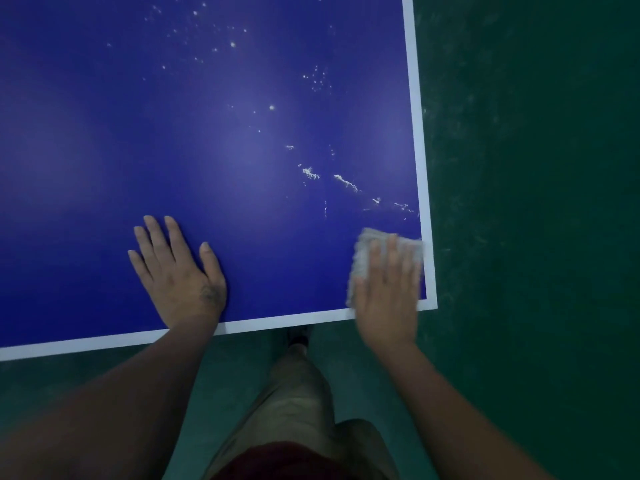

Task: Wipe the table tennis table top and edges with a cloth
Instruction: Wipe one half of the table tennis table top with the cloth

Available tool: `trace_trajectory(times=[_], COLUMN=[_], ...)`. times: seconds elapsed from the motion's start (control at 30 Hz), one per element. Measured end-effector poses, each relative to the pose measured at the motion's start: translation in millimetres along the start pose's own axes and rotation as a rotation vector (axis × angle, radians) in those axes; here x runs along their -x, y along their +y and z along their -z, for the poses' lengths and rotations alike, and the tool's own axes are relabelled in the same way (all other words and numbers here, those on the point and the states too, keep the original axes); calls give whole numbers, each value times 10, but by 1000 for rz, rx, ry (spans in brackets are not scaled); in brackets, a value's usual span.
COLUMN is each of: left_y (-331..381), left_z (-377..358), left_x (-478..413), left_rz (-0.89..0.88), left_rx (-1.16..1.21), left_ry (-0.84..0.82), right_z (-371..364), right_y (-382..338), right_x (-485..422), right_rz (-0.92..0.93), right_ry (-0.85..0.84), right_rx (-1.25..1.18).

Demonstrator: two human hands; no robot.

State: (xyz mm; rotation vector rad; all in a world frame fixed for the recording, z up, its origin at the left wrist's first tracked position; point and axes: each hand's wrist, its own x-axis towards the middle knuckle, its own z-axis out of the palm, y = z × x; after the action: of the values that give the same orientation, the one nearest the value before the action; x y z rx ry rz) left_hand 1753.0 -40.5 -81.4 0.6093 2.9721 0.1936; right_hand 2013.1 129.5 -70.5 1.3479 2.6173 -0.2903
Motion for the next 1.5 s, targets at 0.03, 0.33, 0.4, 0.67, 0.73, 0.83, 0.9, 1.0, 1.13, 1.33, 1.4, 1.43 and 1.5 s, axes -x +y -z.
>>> trace_trajectory(times=[0.03, 0.33, 0.4, 0.67, 0.73, 0.83, 0.9, 1.0, 1.13, 1.33, 1.4, 1.43, 1.5], left_y=[-2, -1, 7, 231, 408, 679, 862, 1080, 1157, 1182, 1186, 1187, 1190], left_z=[-6, -25, -35, -90, -114, -181, -220, -252, -291, -310, -312, -314, -312], left_x=[3, 16, 16, 191, 313, 489, 549, 548, 542, 522, 526, 526, 520], left_rz=[1, -2, -1, 122, 157, 186, 241, 340, 374, 394, 399, 400, 404], left_rx=[-1, 16, 24, 92, 116, 119, 117, 84, 34, 24, 16, 12, 8], left_ry=[3, 17, 14, 42, 33, 28, 37, 61, 66, 62, 69, 73, 83], right_z=[-40, -74, 5, -25, -9, 109, 224, 319, 196, 188, 242, 285, 372], right_y=[-224, -132, 322, 252, 266, 457, 594, 651, 659, 1076, 1162, 1178, 1133], right_x=[55, 150, 111, 175, 24, -557, -965, -1142, -591, -624, -1035, -1240, -1508], right_rz=[81, 394, 247, 312, 526, 550, 347, 244, 478, 866, 733, 597, 400], right_ry=[1, 1, -1, -25, -40, 6, 13, -17, -33, -95, -37, -18, -23], right_rx=[-14, 2, 39, 3, 24, 62, 32, 15, 35, 114, 93, 65, 28])
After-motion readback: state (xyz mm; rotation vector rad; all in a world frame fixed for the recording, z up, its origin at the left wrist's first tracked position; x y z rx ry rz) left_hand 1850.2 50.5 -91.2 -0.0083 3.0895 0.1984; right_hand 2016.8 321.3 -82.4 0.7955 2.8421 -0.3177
